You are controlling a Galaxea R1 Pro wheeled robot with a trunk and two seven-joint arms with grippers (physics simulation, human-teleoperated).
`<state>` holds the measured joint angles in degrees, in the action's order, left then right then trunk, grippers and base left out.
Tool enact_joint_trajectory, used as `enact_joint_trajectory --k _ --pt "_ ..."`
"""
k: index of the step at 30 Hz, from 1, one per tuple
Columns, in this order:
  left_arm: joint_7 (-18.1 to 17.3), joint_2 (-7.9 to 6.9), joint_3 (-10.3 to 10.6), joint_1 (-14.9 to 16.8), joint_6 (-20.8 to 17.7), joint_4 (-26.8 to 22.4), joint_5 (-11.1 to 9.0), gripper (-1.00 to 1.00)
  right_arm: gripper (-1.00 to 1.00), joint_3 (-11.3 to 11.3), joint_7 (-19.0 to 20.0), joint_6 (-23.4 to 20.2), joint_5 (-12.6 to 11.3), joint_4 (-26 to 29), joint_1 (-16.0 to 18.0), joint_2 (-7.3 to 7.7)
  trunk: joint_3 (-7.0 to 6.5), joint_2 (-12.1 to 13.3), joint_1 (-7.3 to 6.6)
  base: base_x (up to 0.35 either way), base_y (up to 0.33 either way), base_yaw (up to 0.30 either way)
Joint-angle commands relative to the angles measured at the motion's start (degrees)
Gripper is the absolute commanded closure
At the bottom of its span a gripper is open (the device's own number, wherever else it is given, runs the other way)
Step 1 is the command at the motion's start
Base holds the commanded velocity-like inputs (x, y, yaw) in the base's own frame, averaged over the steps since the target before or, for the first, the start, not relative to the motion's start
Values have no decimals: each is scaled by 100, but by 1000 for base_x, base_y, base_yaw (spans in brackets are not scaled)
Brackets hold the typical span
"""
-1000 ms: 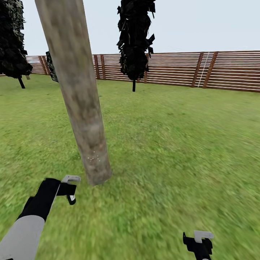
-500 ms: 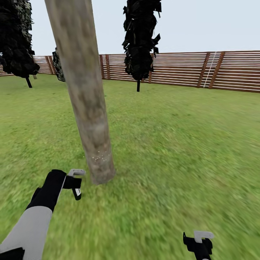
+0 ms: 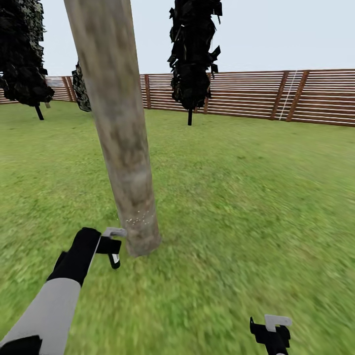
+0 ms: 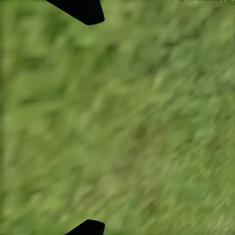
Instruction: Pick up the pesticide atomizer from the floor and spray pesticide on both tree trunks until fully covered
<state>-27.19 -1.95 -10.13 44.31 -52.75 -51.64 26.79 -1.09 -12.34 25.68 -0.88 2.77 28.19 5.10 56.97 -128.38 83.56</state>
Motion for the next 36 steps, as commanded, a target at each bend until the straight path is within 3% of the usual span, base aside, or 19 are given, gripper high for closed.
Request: enact_joint_trajectory --k 1,8,21,26,31,36 --pt "-59 -2 4 24 -14 -53 68 100 -100 -14 -14 16 -9 -5 3 0 5 -2 -1 0 0 0" --pt "-64 -235 -12 245 -177 -306 76 100 -100 -14 -14 16 -9 -5 3 3 5 -2 -1 0 0 0" --pt "-67 -194 53 176 -334 -317 69 100 -100 -14 -14 16 -9 -3 4 1 5 -2 -1 79 -189 0" --pt "-53 -326 -10 151 -286 -276 86 100 -100 -14 -7 16 -9 -4 6 2 5 -2 -1 -208 -212 0" --pt "-50 -582 -6 -68 -261 -211 78 100 -100 -14 -5 16 -5 -5 5 0 5 -2 -1 -163 -203 0" --pt "-50 -535 17 -107 -252 -129 61 100 -100 -14 -5 16 -6 -5 4 -1 5 -2 -1 191 -198 141"
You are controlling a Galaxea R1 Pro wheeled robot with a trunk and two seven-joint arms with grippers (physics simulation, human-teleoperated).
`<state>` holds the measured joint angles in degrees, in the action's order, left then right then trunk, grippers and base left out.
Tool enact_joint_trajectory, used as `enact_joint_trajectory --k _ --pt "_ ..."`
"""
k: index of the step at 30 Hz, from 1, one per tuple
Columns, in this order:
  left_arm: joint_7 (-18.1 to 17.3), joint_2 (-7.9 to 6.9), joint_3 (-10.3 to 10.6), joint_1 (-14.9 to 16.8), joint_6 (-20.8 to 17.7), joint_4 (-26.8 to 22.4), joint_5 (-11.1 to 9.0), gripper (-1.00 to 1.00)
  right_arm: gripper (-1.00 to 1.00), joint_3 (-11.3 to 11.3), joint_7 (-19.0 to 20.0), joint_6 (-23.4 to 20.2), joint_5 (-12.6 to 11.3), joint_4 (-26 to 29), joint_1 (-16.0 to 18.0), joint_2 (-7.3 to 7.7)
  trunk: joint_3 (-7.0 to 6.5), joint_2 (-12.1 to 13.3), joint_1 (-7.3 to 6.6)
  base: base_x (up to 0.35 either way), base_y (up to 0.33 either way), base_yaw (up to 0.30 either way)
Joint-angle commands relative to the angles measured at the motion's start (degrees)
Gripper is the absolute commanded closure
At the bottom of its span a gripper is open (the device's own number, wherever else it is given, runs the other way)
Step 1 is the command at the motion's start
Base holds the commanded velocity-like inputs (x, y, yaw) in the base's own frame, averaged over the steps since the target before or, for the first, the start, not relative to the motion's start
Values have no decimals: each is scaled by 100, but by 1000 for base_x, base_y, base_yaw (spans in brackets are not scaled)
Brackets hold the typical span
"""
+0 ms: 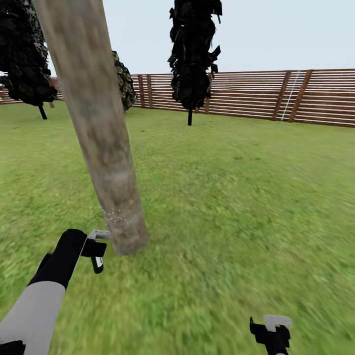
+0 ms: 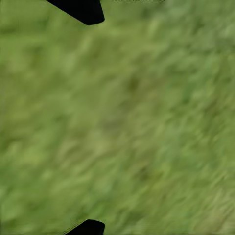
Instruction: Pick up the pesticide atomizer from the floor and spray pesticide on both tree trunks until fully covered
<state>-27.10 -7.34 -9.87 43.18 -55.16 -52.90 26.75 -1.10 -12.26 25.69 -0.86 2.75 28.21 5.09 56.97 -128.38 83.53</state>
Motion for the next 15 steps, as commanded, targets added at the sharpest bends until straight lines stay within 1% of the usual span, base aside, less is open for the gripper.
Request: enact_joint_trajectory --k 1,2,4,6,8,12,13,15 --pt "-58 7 -9 6 -6 81 53 100 -100 -13 -13 15 -8 -2 3 0 5 -2 1 234 -181 252" --pt "-58 22 -11 5 46 291 38 100 -100 -13 -13 15 -6 -2 1 0 5 -2 1 238 -176 267" --pt "-49 54 -22 4 185 442 41 100 -100 -13 -13 15 -6 -2 3 0 5 -2 1 239 -174 272" --pt "8 64 -40 5 289 492 46 100 -100 -13 -13 15 -4 -2 3 0 5 -2 1 200 -172 275" --pt "190 51 -53 0 353 648 46 100 -100 -13 -13 15 -7 -2 1 0 5 -2 1 -53 -185 220" --pt "414 86 -44 -2 453 996 25 100 -100 -13 -13 15 -4 -2 0 6 5 -2 1 -121 -221 58" --pt "454 143 -54 -2 653 1041 16 100 -100 -13 -13 15 0 -2 0 8 5 -2 1 34 -267 6" --pt "492 186 -57 -3 775 1054 13 100 -100 -13 -13 15 4 -2 0 9 5 -2 1 62 -270 3"
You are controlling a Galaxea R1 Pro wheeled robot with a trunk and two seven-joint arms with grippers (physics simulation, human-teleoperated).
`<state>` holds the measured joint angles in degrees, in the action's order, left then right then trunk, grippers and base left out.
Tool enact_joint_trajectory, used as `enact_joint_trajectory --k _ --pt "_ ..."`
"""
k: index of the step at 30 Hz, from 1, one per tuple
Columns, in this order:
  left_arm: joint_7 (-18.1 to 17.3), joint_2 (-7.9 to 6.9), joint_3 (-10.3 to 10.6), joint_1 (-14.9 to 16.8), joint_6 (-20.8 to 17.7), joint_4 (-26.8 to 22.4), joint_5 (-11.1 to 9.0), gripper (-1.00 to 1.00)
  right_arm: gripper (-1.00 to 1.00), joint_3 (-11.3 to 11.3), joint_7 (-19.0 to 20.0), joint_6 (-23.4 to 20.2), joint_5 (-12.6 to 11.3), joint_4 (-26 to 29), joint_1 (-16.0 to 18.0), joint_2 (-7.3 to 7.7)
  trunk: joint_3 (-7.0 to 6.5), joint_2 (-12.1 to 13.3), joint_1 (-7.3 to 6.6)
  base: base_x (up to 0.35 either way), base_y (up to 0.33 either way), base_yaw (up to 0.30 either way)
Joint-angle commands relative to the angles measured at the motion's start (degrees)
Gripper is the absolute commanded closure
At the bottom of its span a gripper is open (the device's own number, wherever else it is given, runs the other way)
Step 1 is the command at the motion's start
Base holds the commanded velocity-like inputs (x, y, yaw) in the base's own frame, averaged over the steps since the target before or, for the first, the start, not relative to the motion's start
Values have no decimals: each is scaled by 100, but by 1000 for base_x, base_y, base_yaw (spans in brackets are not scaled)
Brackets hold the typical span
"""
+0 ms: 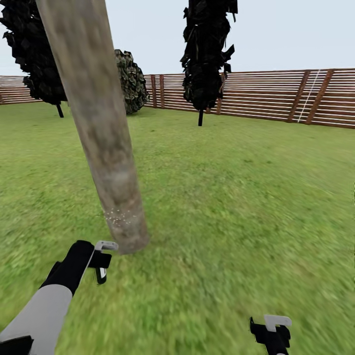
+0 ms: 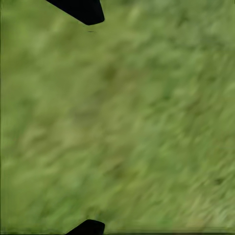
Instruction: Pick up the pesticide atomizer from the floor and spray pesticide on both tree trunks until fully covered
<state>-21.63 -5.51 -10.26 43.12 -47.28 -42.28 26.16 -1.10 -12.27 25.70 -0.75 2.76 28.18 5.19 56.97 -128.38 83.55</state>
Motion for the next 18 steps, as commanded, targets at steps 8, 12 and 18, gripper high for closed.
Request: enact_joint_trajectory --k 8,12,18 --pt "-12 49 -309 -65 298 47 -437 100 -100 -13 -17 13 -13 3 3 0 5 -2 0 162 -245 0" --pt "594 47 -397 -293 747 91 -489 100 -100 -17 -29 13 -12 5 3 0 5 -2 0 160 -235 131" --pt "1069 364 -396 -321 778 46 -604 100 -100 -14 -38 13 -8 -1 3 0 5 -2 0 26 -55 269"
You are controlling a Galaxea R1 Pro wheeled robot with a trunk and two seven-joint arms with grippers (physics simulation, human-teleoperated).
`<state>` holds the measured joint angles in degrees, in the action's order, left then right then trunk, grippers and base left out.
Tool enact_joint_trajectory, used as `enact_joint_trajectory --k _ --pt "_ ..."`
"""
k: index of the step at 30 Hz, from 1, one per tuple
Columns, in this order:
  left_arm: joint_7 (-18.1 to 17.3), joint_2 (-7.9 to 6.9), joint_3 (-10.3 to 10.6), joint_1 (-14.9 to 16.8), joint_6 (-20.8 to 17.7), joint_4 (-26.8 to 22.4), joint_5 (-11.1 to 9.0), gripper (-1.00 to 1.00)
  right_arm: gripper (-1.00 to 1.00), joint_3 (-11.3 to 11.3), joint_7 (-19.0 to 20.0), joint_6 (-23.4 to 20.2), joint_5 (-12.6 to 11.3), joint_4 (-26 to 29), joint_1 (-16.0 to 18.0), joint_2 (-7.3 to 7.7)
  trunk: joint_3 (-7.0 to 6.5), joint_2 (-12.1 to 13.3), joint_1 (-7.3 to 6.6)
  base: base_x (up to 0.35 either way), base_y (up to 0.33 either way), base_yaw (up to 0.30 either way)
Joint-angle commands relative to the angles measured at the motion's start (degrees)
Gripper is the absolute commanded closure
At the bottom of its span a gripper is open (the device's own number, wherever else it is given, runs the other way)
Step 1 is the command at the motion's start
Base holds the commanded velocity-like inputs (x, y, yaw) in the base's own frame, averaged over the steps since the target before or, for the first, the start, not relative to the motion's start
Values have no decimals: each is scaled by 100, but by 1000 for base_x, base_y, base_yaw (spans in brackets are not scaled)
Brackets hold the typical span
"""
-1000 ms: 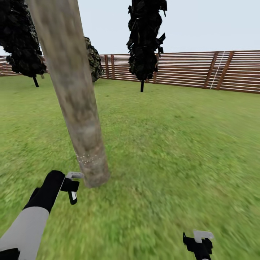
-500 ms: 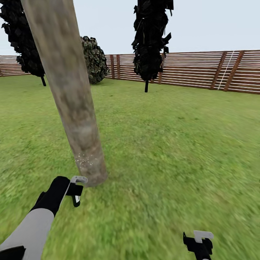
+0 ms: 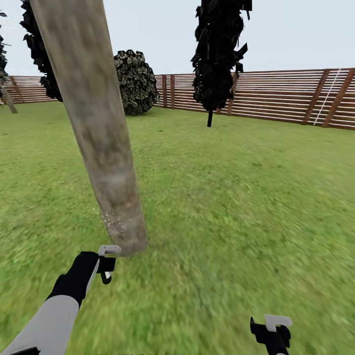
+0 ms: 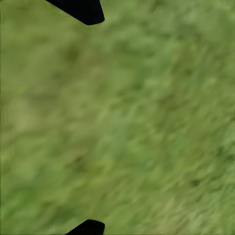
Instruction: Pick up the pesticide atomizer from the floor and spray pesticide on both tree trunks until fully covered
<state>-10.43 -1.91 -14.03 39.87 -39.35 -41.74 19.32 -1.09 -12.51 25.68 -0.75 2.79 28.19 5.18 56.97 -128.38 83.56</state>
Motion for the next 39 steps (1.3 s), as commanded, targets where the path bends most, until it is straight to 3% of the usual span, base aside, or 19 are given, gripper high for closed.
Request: enact_joint_trajectory --k 1,17,27,31,34,39 --pt "-53 18 -16 4 -20 -14 77 100 -100 -14 -15 16 -6 -3 3 0 5 -2 -1 24 -19 276" --pt "-116 27 -51 6 -46 -91 58 100 -100 -14 -15 16 -4 -7 3 0 5 -2 -1 137 -218 64" --pt "-133 26 -56 9 -48 -104 52 100 -100 -22 -6 16 -4 -7 3 0 5 -2 -1 -87 -260 1" --pt "-186 17 -56 7 -43 -98 -339 100 -100 -23 -14 16 -4 -7 3 0 5 -2 -1 22 -252 179" --pt "-179 4 -19 13 -49 -103 -521 100 -100 -22 -15 16 -4 -6 3 0 5 -2 -1 196 -204 263" --pt "-167 36 23 61 -132 -106 -526 100 -100 -23 -9 16 -4 -6 3 0 5 -2 -1 129 -82 275"
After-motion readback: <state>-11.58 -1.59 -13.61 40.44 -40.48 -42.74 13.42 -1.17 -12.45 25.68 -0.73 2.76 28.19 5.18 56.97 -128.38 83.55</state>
